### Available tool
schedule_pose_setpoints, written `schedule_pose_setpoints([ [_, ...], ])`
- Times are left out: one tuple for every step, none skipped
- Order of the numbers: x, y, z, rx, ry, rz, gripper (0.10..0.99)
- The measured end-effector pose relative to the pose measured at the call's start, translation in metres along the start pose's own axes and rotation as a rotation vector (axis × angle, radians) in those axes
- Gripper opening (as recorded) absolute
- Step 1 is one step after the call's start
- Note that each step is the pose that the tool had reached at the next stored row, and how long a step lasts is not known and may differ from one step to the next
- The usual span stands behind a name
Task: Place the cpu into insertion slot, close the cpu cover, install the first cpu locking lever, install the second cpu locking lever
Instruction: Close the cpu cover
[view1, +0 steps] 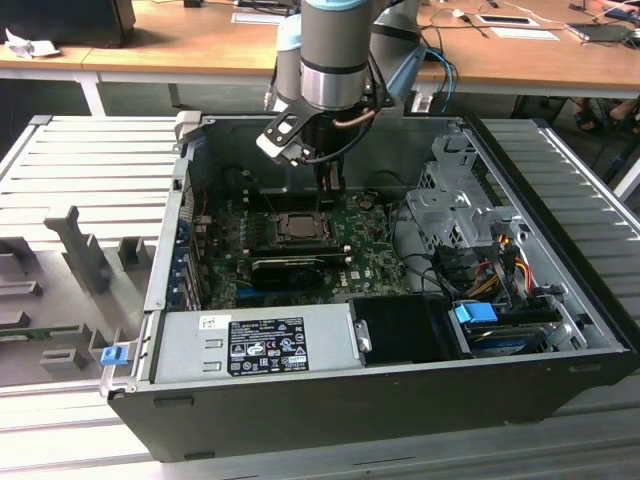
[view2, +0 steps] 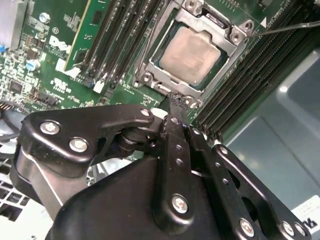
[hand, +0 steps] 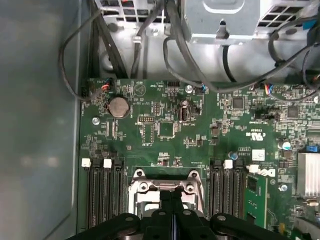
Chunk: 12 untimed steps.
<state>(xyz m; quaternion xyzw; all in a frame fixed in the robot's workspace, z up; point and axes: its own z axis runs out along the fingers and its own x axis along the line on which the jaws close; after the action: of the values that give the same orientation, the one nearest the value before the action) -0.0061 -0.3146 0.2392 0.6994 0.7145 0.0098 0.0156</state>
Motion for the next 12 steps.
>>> schedule_pose_setpoints([
  [0.0001, -0.0059, 0.0018, 0.000, 0.0000, -0.002, 0.106],
  [0.0002, -0.0089, 0.0028, 0.001, 0.0005, -0.016, 0.106],
  [0.0002, -0.0134, 0.0032, 0.001, 0.0005, -0.021, 0.106],
  [0.0004, -0.0191, 0.0032, 0.001, 0.0007, -0.022, 0.106],
  [0.0005, -0.0229, 0.0030, 0.001, 0.0007, -0.022, 0.106],
  [0.0005, -0.0249, 0.0030, 0.001, 0.0007, -0.022, 0.106],
  [0.0006, -0.0277, 0.0029, 0.001, 0.0007, -0.022, 0.106],
  [0.0006, -0.0287, 0.0029, 0.001, 0.0008, -0.022, 0.106],
  [0.0007, -0.0298, 0.0029, 0.001, 0.0007, -0.022, 0.106],
  [0.0007, -0.0310, 0.0028, 0.001, 0.0007, -0.022, 0.106],
  [0.0007, -0.0321, 0.0028, 0.001, 0.0007, -0.022, 0.106],
  [0.0007, -0.0327, 0.0027, 0.001, 0.0006, -0.022, 0.106],
])
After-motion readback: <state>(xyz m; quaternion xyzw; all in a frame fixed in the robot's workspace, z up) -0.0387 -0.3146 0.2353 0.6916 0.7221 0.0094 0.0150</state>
